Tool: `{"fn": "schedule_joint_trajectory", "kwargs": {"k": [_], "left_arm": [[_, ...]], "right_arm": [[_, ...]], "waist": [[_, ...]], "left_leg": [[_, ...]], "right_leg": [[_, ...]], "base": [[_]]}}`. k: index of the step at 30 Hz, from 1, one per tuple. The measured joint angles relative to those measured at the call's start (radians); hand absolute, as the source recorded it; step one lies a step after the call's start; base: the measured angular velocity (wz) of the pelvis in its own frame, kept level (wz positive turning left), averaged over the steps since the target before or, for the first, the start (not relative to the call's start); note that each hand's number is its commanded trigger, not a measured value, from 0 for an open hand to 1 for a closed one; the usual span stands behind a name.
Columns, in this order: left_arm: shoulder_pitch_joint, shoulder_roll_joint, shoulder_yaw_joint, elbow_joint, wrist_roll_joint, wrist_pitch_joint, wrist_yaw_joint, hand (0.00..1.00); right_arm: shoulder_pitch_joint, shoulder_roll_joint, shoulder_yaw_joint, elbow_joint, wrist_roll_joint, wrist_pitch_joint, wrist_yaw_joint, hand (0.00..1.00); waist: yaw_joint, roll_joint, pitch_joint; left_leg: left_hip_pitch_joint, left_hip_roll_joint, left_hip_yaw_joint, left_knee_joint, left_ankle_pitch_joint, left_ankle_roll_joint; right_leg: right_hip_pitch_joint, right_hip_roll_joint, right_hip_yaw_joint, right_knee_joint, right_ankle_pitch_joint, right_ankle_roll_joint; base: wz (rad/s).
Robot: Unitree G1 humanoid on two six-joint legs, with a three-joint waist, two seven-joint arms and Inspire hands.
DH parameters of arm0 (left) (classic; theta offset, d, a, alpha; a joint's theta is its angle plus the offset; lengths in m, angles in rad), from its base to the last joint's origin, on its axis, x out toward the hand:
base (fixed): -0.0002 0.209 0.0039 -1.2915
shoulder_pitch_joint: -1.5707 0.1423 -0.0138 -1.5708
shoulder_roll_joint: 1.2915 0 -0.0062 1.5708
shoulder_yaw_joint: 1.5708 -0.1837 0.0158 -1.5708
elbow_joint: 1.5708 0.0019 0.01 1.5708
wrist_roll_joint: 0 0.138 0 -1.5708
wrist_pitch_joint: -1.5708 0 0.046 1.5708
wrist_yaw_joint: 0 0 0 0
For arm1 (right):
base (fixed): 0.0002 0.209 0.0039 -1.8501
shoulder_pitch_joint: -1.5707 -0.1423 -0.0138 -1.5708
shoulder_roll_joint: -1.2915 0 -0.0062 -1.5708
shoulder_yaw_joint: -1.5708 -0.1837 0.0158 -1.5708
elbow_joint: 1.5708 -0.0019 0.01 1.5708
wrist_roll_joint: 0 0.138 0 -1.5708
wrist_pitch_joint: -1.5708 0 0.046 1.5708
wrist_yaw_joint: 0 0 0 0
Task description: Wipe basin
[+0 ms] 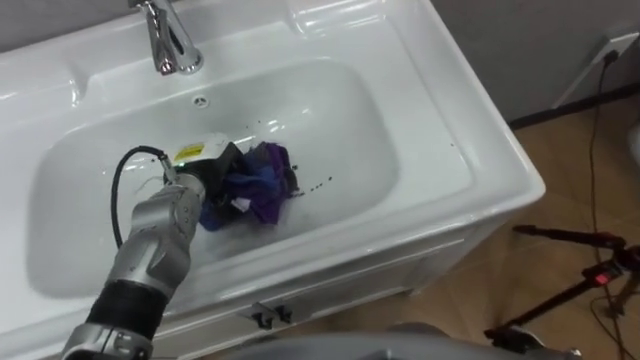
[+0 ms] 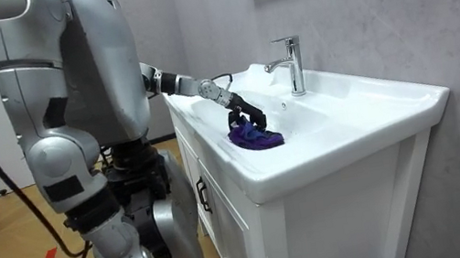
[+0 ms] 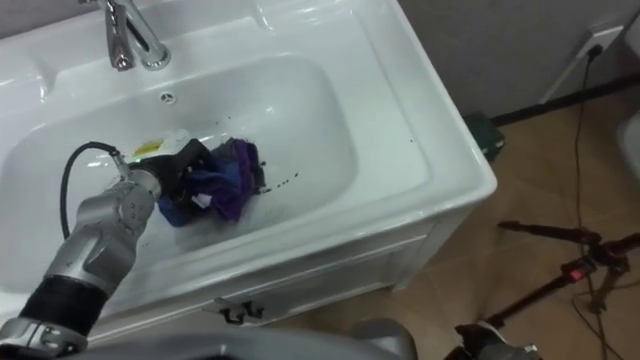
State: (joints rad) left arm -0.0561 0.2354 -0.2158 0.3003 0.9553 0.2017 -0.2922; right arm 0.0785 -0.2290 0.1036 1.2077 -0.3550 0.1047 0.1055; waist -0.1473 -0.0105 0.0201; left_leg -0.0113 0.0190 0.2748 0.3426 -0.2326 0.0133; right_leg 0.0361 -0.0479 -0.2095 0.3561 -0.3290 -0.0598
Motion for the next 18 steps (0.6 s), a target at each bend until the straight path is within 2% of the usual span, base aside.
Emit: {"fn": "schedule_joint_trajectory", "kwargs": {"k": [1,4,7,10,14,18], "left_arm": [[-0.008,-0.003,-0.011,0.008,0.0,0.005,0.01,1.0],[-0.042,-0.021,-0.025,0.042,-0.001,0.011,0.028,1.0],[-0.071,-0.026,-0.026,0.083,-0.008,0.011,0.044,1.0],[-0.106,-0.026,-0.036,0.127,-0.01,0.014,0.045,1.0],[-0.127,-0.026,-0.042,0.158,-0.01,0.02,0.047,1.0],[-0.143,-0.027,-0.05,0.183,-0.01,0.02,0.056,1.0]], "right_arm": [[0.003,0.001,0.003,0.0,0.0,0.007,-0.001,0.0],[0.017,0.01,0.002,-0.001,0.001,0.024,-0.001,0.0],[0.024,0.02,0.0,-0.006,0.001,0.029,0.002,0.0],[0.024,0.026,0.0,-0.006,0.004,0.029,0.008,0.0],[0.025,0.027,0.0,-0.004,0.006,0.031,0.011,0.0],[0.025,0.028,0.0,-0.004,0.006,0.049,0.017,0.0]], "waist": [[-0.014,0.0,0.0],[-0.02,0.0,-0.0002],[-0.049,0.0,-0.0002],[-0.062,0.0,-0.0004],[-0.067,0.001,-0.001],[-0.068,0.002,-0.0016]], "left_leg": [[-0.001,0.0,0.01,0.001,0.0,0.0],[-0.001,0.01,0.056,0.001,-0.001,0.001],[-0.001,0.01,0.06,0.001,-0.002,0.004],[0.003,0.01,0.065,-0.002,-0.002,0.004],[0.007,0.013,0.076,-0.004,0.0,0.007],[0.007,0.016,0.079,-0.003,0.0,0.008]], "right_leg": [[0.001,0.001,0.005,-0.003,0.002,0.003],[-0.001,0.005,0.016,-0.014,0.012,0.005],[-0.001,0.005,0.018,-0.017,0.017,0.008],[-0.001,0.005,0.023,-0.016,0.021,0.01],[-0.003,0.007,0.031,-0.017,0.028,0.012],[-0.003,0.008,0.032,-0.017,0.033,0.012]], "base": [[0.0],[-0.09],[-0.03],[-0.04],[-0.06],[0.0]]}}
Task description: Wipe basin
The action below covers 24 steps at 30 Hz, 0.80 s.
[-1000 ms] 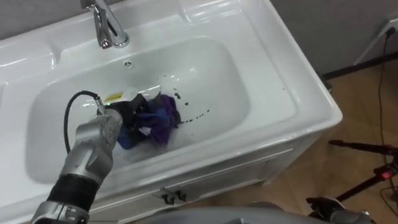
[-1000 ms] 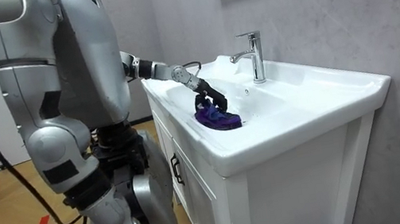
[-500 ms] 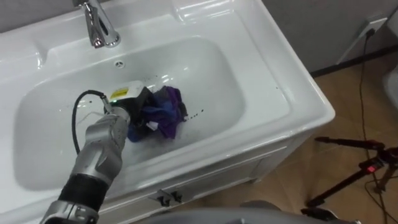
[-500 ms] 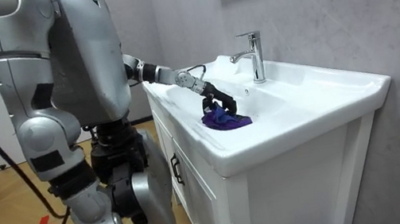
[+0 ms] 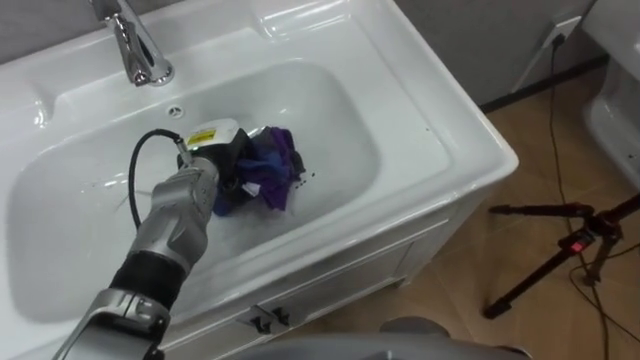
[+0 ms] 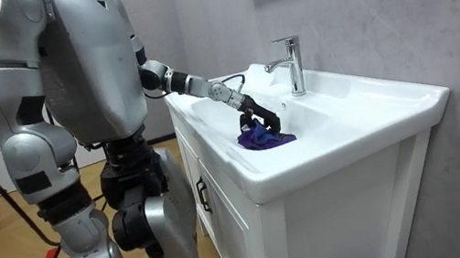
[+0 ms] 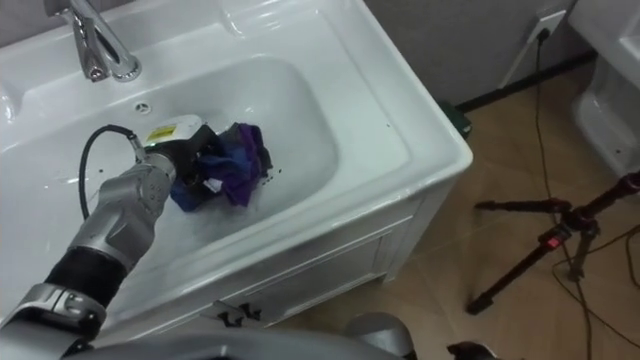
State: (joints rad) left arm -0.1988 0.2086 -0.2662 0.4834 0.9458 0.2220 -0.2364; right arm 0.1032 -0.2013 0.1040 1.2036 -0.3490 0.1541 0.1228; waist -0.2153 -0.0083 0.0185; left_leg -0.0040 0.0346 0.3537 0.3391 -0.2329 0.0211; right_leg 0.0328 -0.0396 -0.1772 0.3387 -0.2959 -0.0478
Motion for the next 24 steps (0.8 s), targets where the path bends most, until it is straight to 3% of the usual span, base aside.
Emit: {"fn": "schedule_joint_trajectory", "kwargs": {"k": [12,24], "left_arm": [[-0.012,0.0,-0.016,0.009,0.007,0.014,0.008,1.0],[-0.028,-0.006,-0.052,0.015,0.035,0.02,0.037,1.0]], "right_arm": [[-0.007,0.002,0.004,0.003,0.004,0.001,0.046,0.0],[-0.037,0.003,0.002,0.047,-0.006,0.0,0.073,0.0]], "waist": [[-0.005,0.004,-0.0023],[-0.047,0.012,-0.0023]], "left_leg": [[-0.004,0.01,0.019,0.005,-0.002,0.01],[-0.003,0.009,0.019,-0.009,-0.011,0.024]], "right_leg": [[-0.012,0.006,0.011,0.008,0.003,-0.003],[-0.014,0.005,0.007,0.008,0.004,0.0]], "base": [[-0.02],[0.0]]}}
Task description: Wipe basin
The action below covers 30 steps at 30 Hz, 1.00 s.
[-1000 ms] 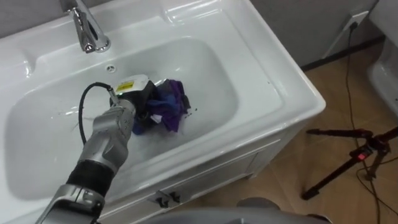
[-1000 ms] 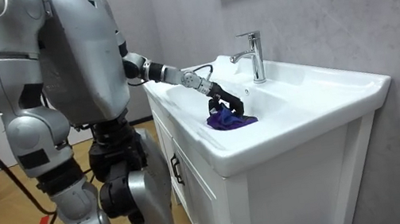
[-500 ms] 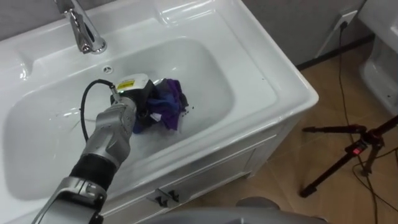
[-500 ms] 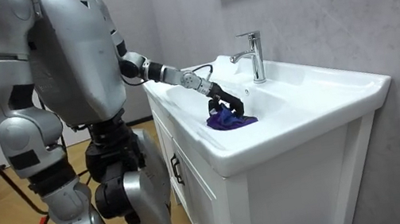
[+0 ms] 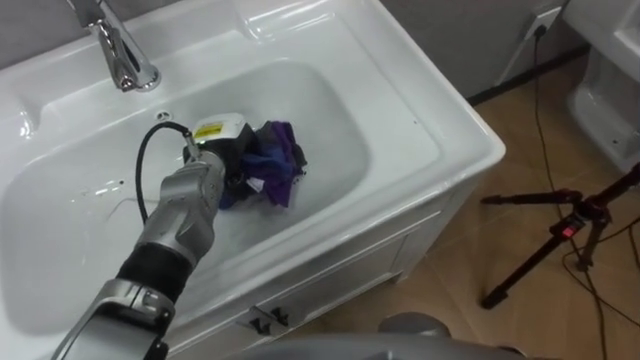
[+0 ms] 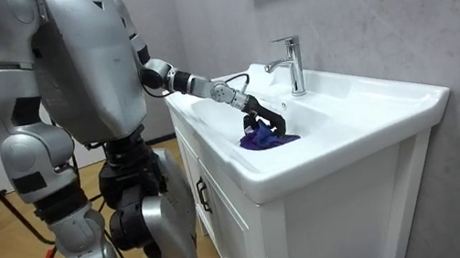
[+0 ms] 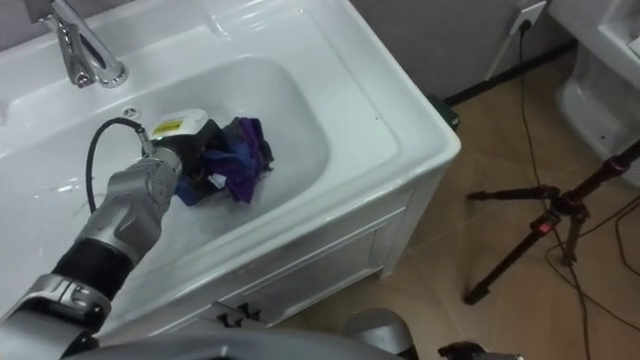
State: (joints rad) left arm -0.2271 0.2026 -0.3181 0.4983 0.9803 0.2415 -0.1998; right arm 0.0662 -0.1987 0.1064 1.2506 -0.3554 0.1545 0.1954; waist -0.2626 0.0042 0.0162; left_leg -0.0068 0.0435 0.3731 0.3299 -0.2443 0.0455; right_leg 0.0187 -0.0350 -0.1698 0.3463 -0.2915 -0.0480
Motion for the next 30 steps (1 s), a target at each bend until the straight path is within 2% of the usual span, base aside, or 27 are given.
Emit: {"fn": "schedule_joint_trajectory", "kwargs": {"k": [7,13,21,24,30], "left_arm": [[-0.016,-0.022,0.001,0.073,0.015,-0.002,0.075,1.0],[-0.022,-0.016,0.0,0.073,0.014,-0.002,0.102,1.0],[-0.043,-0.007,-0.007,0.035,-0.072,-0.006,0.099,1.0],[-0.054,-0.007,-0.039,0.019,-0.083,-0.008,0.107,1.0],[-0.06,-0.009,-0.043,0.02,-0.128,-0.01,0.121,1.0]], "right_arm": [[0.013,0.0,0.0,-0.001,0.001,0.011,-0.015,0.0],[0.012,0.0,0.011,-0.008,0.001,0.02,-0.035,0.0],[0.001,0.0,0.03,-0.01,0.025,-0.014,-0.032,0.0],[-0.005,-0.001,0.031,-0.01,0.031,-0.036,-0.042,0.0],[-0.018,-0.001,0.033,-0.003,0.036,-0.067,-0.059,0.0]], "waist": [[0.01,-0.004,0.002],[0.023,-0.015,0.0006],[0.018,-0.017,0.0015],[0.012,-0.015,0.0021],[-0.003,0.001,0.0072]], "left_leg": [[0.014,-0.004,0.008,-0.008,0.0,0.0],[0.0,0.0,0.033,-0.01,0.003,0.006],[-0.04,0.011,0.038,0.023,-0.009,0.017],[-0.053,0.014,0.037,0.032,-0.011,0.02],[-0.054,0.014,0.038,0.029,-0.012,0.022]], "right_leg": [[-0.003,0.001,0.027,0.015,-0.002,0.002],[-0.036,0.002,0.048,0.032,0.003,0.005],[-0.064,0.002,0.041,0.035,0.012,0.009],[-0.07,0.002,0.037,0.032,0.016,0.011],[-0.07,0.002,0.035,0.029,0.019,0.012]], "base": [[-0.09],[-0.09],[-0.03],[0.04],[0.0]]}}
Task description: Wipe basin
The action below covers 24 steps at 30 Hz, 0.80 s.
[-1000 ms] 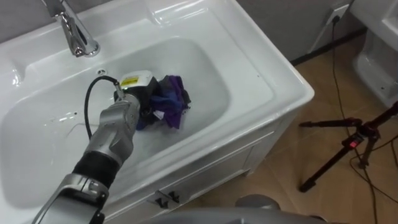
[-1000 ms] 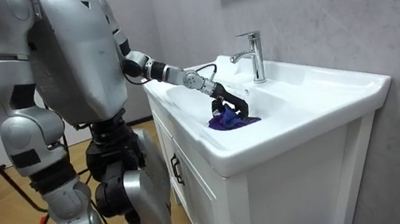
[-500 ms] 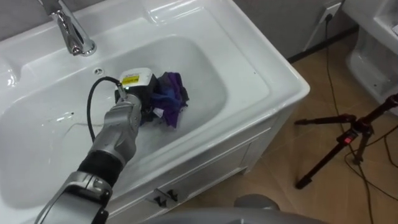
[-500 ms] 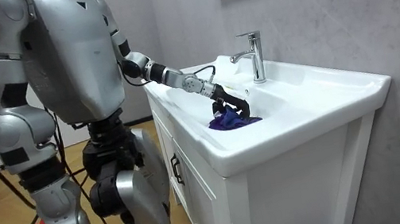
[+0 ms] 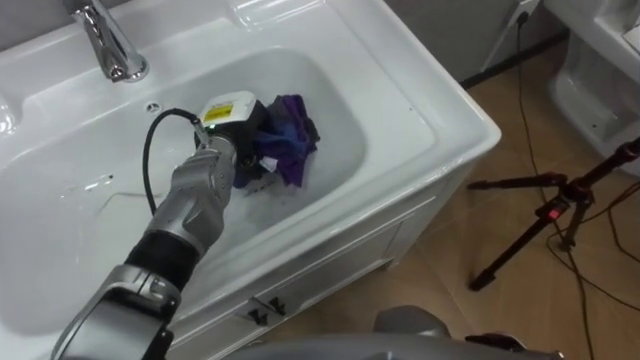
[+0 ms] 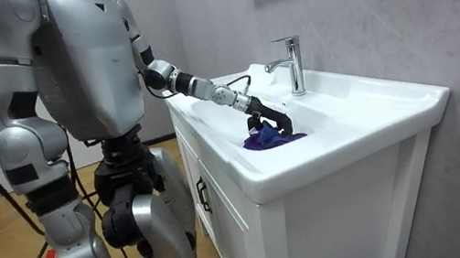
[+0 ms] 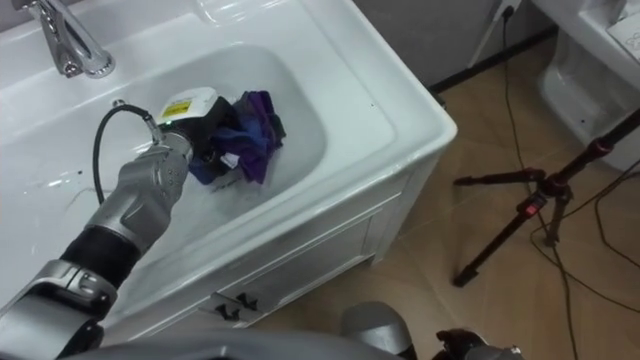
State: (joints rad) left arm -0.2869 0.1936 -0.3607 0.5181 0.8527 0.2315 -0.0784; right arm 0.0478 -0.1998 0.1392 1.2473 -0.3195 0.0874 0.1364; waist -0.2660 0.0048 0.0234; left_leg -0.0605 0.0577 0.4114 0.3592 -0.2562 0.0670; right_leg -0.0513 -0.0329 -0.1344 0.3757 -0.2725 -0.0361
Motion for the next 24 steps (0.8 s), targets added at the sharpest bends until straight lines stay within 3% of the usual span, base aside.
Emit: {"fn": "schedule_joint_trajectory", "kwargs": {"k": [7,15,24], "left_arm": [[0.0,-0.035,-0.028,-0.088,-0.021,-0.005,-0.018,1.0],[0.0,-0.037,-0.038,-0.159,-0.055,-0.023,-0.049,1.0],[0.0,-0.043,-0.045,-0.153,-0.056,-0.023,-0.057,1.0]], "right_arm": [[-0.038,0.0,0.036,0.073,0.001,-0.006,-0.008,0.0],[-0.039,0.001,0.037,0.075,0.0,-0.013,-0.012,0.0],[-0.02,-0.001,0.036,0.069,-0.003,0.003,-0.009,0.0]], "waist": [[-0.005,0.013,-0.0007],[-0.003,0.01,0.001],[-0.002,0.005,0.007]], "left_leg": [[-0.014,-0.001,-0.01,0.005,0.0,0.001],[-0.015,-0.001,-0.011,0.004,0.0,0.001],[0.003,-0.002,-0.011,-0.001,-0.001,0.0]], "right_leg": [[-0.004,-0.002,-0.01,-0.002,0.0,0.0],[0.004,-0.002,-0.016,-0.014,0.001,0.001],[0.024,-0.002,-0.015,-0.02,-0.001,0.002]], "base": [[0.05],[0.03],[0.01]]}}
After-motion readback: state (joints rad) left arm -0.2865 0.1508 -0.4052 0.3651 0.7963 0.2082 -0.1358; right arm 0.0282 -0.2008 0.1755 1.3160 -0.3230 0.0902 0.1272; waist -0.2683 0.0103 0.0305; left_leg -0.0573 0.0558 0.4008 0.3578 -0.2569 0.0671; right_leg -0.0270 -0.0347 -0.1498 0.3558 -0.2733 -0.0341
